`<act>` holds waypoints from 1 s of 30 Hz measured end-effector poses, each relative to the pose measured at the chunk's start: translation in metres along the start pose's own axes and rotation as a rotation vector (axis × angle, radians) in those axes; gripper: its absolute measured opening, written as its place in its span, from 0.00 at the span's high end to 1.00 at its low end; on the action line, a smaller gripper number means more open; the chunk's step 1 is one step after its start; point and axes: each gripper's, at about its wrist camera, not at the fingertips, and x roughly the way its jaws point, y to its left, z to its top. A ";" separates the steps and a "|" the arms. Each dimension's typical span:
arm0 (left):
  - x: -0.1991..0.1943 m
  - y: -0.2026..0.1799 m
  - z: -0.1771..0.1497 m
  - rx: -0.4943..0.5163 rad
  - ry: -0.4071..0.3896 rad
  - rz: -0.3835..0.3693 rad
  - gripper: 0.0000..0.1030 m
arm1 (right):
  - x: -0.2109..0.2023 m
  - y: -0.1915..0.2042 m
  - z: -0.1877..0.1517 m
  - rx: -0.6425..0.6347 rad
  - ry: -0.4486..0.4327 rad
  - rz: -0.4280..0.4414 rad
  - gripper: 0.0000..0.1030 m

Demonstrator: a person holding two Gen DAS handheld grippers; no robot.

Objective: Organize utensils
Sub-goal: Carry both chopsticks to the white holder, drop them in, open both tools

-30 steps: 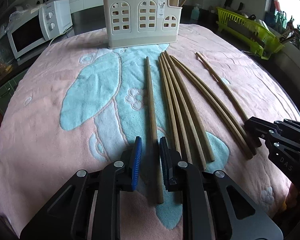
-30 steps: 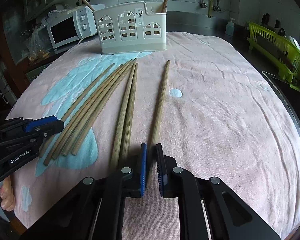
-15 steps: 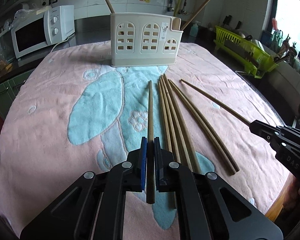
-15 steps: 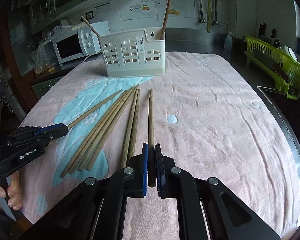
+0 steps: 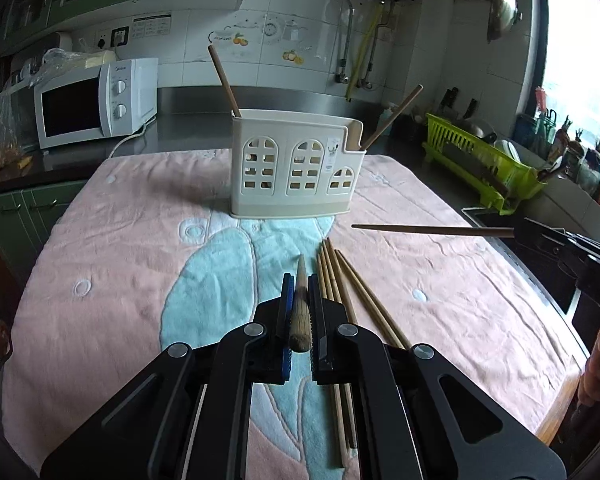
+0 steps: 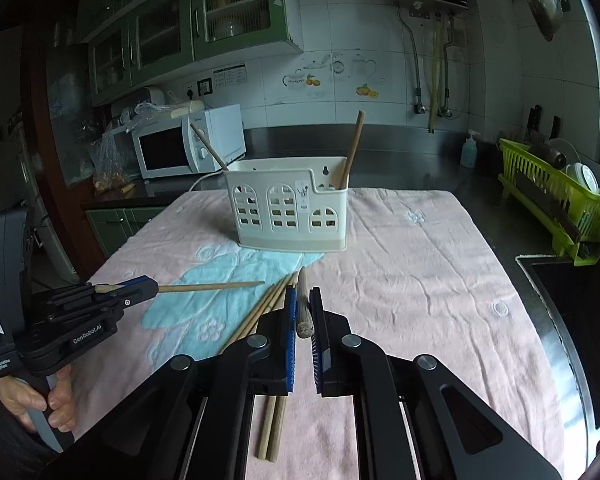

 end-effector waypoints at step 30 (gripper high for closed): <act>-0.034 -0.003 0.213 0.080 -0.305 0.067 0.95 | 0.054 -0.041 0.194 -0.159 0.080 0.026 0.94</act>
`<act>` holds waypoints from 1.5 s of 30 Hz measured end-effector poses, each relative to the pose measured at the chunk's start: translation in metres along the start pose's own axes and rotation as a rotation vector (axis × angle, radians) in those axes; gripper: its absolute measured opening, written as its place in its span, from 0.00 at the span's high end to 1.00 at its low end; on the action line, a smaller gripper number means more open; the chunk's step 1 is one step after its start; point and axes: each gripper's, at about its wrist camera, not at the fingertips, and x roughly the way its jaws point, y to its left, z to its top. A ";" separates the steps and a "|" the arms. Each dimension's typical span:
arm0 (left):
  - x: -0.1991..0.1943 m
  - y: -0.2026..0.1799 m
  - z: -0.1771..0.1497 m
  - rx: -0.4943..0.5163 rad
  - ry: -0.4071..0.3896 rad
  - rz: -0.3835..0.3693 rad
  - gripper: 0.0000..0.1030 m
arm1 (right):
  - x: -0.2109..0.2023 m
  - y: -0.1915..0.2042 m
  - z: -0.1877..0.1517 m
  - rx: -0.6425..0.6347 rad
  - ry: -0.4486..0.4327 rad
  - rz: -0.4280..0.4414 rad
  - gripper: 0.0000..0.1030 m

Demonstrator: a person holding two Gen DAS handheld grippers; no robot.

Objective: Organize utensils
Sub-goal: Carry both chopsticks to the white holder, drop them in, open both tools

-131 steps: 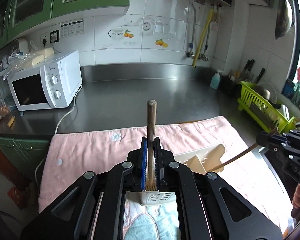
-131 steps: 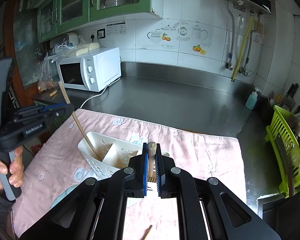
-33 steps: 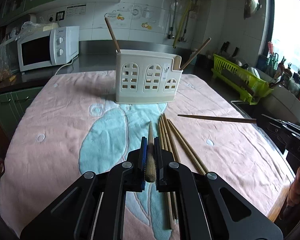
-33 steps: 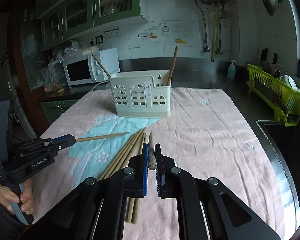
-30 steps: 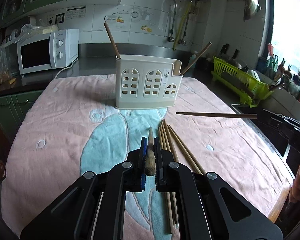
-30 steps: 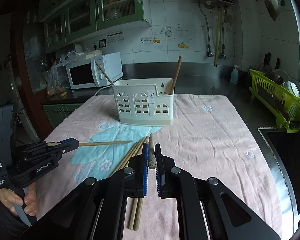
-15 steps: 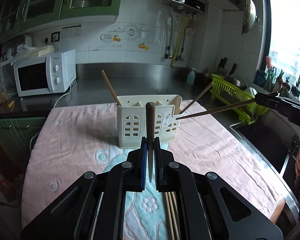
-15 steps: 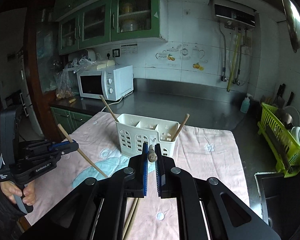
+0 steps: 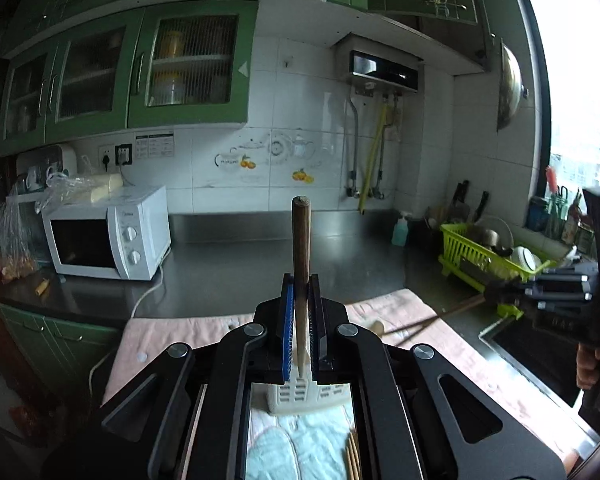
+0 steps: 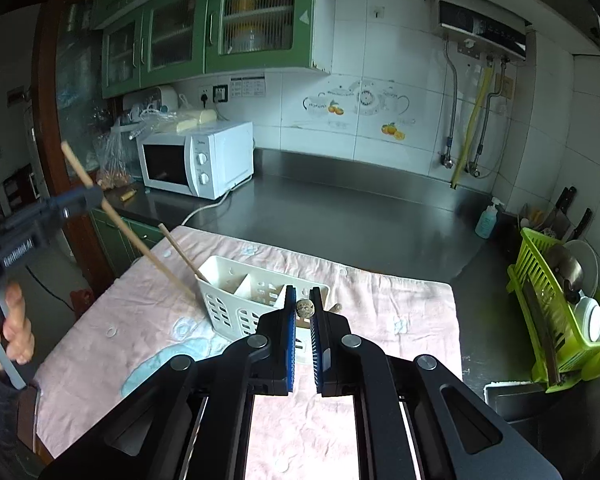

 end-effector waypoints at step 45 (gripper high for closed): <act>0.069 0.004 -0.018 -0.028 0.202 0.009 0.91 | 0.025 0.013 -0.005 -0.011 0.127 0.063 0.78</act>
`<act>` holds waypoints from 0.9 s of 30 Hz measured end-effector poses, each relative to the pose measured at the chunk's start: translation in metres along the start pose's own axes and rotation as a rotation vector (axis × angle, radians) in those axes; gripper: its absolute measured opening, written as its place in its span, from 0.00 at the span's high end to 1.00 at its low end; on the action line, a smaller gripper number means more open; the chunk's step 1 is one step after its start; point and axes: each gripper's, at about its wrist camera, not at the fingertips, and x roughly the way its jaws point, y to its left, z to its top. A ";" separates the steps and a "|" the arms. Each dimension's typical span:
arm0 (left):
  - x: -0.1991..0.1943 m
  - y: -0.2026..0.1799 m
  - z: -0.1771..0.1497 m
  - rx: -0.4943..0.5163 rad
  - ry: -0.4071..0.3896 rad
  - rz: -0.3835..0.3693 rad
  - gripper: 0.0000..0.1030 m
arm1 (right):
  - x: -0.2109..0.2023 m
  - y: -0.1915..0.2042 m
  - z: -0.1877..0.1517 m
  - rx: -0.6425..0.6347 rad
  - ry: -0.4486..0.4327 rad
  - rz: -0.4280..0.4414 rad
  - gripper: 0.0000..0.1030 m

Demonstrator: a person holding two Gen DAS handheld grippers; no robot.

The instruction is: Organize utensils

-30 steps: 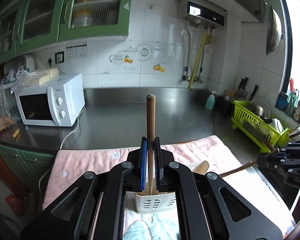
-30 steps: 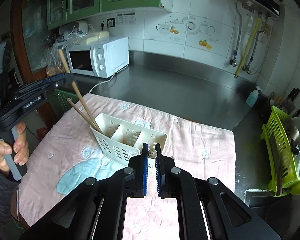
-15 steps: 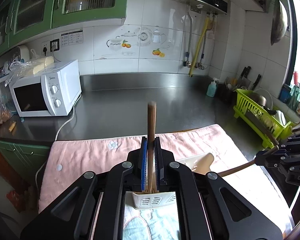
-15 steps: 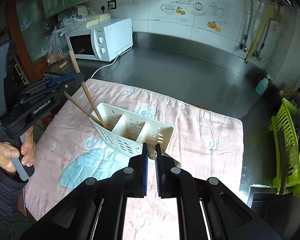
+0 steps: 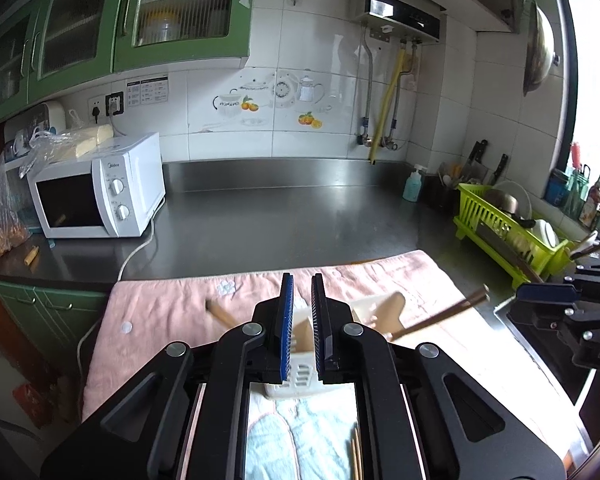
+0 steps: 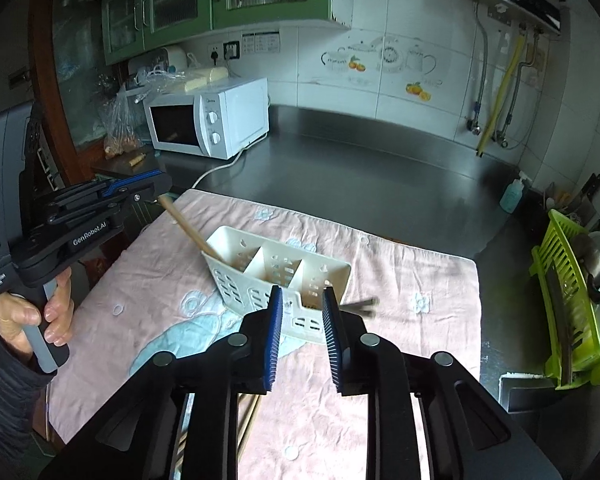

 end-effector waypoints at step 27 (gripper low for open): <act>-0.068 -0.014 -0.219 -0.019 0.198 -0.049 0.78 | 0.030 0.071 -0.255 0.194 0.112 0.033 0.79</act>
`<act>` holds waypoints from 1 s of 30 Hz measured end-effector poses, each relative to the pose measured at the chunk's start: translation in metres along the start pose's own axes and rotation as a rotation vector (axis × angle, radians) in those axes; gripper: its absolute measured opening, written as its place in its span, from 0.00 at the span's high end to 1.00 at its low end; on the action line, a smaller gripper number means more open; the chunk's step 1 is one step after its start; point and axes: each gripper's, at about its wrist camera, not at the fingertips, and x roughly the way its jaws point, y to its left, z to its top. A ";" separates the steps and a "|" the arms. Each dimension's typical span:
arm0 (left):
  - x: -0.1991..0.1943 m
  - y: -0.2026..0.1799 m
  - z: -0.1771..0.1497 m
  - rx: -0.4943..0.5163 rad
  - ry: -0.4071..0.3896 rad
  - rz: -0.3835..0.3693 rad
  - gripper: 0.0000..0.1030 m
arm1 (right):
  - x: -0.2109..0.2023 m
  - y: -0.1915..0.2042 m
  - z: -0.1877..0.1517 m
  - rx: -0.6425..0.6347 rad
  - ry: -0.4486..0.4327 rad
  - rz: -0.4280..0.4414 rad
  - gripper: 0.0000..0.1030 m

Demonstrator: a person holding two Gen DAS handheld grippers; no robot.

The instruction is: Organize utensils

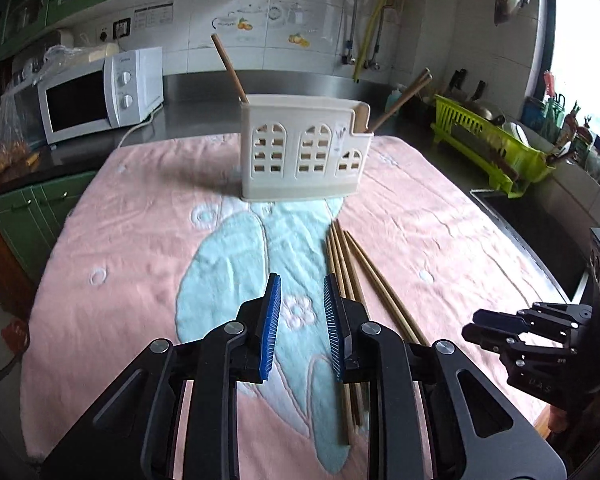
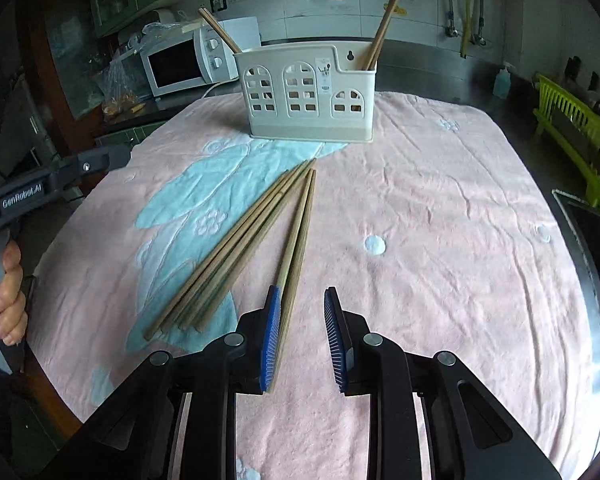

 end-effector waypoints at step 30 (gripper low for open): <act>0.053 -0.020 -0.072 0.007 0.210 -0.050 0.79 | 0.020 0.000 -0.024 0.035 0.033 -0.028 0.82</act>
